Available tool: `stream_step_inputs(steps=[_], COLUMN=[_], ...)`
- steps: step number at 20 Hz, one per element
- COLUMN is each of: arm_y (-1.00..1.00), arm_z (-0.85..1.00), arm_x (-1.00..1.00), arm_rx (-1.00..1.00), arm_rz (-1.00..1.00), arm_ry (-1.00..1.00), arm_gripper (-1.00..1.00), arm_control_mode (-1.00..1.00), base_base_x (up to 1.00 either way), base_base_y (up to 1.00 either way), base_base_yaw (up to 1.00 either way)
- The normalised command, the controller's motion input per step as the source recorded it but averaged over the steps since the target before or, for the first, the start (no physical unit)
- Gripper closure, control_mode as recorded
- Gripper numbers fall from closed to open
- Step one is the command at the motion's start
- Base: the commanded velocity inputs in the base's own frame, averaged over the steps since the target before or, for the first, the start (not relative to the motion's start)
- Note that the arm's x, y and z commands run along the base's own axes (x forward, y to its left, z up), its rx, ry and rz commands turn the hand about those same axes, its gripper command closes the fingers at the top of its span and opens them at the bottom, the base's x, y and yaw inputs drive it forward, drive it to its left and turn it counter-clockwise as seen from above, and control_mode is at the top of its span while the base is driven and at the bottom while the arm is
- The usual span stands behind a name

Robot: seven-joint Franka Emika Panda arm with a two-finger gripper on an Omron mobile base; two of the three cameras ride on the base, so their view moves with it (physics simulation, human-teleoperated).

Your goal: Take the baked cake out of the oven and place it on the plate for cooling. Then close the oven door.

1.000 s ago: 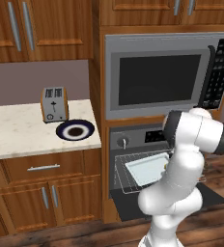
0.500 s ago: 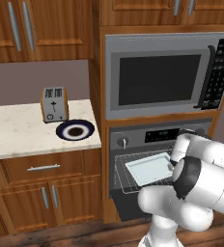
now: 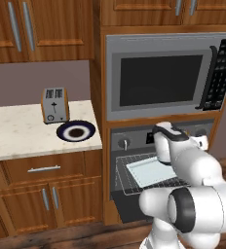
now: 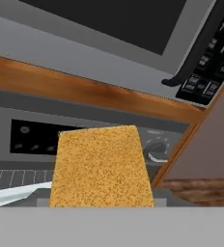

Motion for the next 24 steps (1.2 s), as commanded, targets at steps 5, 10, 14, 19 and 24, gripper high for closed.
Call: stream_step_inputs(steps=[5,10,14,19,24], arm_y=[-0.03,0.0,-0.02,-0.14,-0.11], arm_z=[0.64,0.59,0.73,0.85,0.82], arm_x=[-0.48,-0.48,-0.4,-0.36,-0.38], arm_rx=[0.0,0.0,0.02,0.08,0.15], arm_rz=[0.0,0.0,0.0,0.0,0.02], arm_ry=[0.09,0.19,0.28,0.32,0.31], arm_gripper=[1.0,1.0,1.0,1.0,1.0], arm_control_mode=[-1.0,-1.0,-1.0,-1.0,-1.0], base_base_x=[0.0,0.0,0.0,0.0,0.0], base_base_y=[0.0,0.0,0.0,0.0,0.0], base_base_yaw=[0.0,0.0,0.0,0.0,0.0])
